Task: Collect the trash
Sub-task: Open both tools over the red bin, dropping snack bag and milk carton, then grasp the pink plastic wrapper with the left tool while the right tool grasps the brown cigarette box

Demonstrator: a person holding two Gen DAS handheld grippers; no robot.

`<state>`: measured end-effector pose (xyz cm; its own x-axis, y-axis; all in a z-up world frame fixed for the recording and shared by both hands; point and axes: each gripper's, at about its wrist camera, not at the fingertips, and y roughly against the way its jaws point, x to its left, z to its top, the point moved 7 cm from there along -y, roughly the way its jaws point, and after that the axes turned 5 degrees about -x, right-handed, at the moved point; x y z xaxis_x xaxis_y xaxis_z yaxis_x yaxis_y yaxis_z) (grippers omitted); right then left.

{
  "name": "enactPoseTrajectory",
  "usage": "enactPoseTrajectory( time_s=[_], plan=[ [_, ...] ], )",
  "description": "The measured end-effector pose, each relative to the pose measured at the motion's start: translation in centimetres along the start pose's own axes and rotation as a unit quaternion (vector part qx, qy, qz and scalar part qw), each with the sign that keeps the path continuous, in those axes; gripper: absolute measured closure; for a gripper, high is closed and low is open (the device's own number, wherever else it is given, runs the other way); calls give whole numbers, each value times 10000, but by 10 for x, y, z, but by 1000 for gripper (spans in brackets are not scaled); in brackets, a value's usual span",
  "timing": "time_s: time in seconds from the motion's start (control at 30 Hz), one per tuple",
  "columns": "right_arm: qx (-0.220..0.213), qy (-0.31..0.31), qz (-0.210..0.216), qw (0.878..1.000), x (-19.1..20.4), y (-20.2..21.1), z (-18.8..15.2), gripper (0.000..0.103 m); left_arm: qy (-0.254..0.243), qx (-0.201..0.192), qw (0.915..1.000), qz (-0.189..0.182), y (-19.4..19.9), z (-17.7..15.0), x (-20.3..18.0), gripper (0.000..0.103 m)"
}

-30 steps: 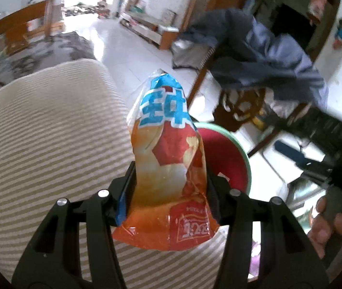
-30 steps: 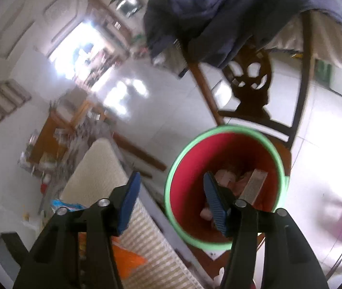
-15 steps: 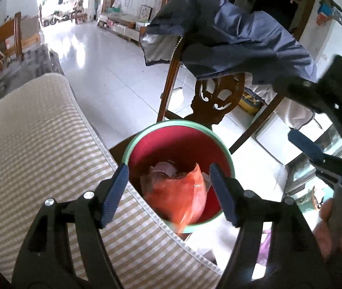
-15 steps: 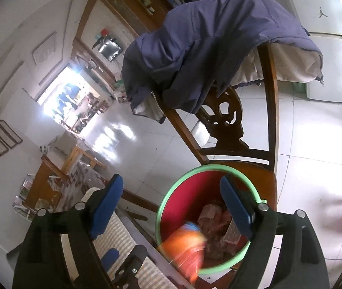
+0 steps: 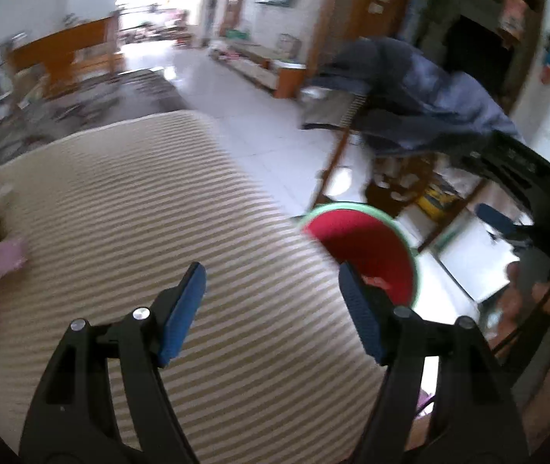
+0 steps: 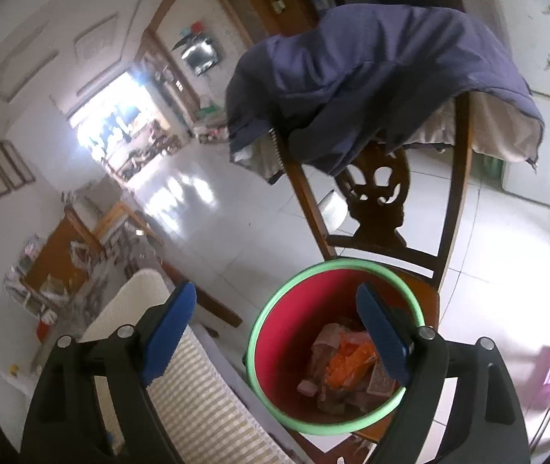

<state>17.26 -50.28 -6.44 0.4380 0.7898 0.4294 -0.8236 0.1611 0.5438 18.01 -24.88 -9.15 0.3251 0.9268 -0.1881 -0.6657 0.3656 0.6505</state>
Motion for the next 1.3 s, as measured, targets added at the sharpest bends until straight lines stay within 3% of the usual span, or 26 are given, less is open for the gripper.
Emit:
enactPoseTrajectory(
  time_s=[0.1,0.27,0.5,0.83,0.9,0.97,1.0,1.3],
  plan=[
    [104,209,24,9997,13,-3,-7,18,396,-68,9981,461,14,-7,54,35],
    [303,540,50,9981,31,-8,-21,18,860,-130,9863,1399,36,-18,147,32],
    [467,810,57,9956,49,-13,-33,18,677,61,9738,2170,49,-23,236,29],
    [668,1116,20,9915,64,-21,-48,17,673,652,9741,2057,17,-33,278,30],
    [710,1150,7,9908,64,-23,-50,17,692,716,9755,1960,14,-35,278,42],
    [739,1148,8,9906,64,-24,-51,17,813,791,9763,1842,14,-39,277,68],
    [751,1139,13,9906,64,-24,-52,17,872,818,9762,1811,15,-41,277,74],
    [896,1170,74,9891,67,-26,-59,17,1278,615,9722,1864,66,-70,273,77]
  ],
)
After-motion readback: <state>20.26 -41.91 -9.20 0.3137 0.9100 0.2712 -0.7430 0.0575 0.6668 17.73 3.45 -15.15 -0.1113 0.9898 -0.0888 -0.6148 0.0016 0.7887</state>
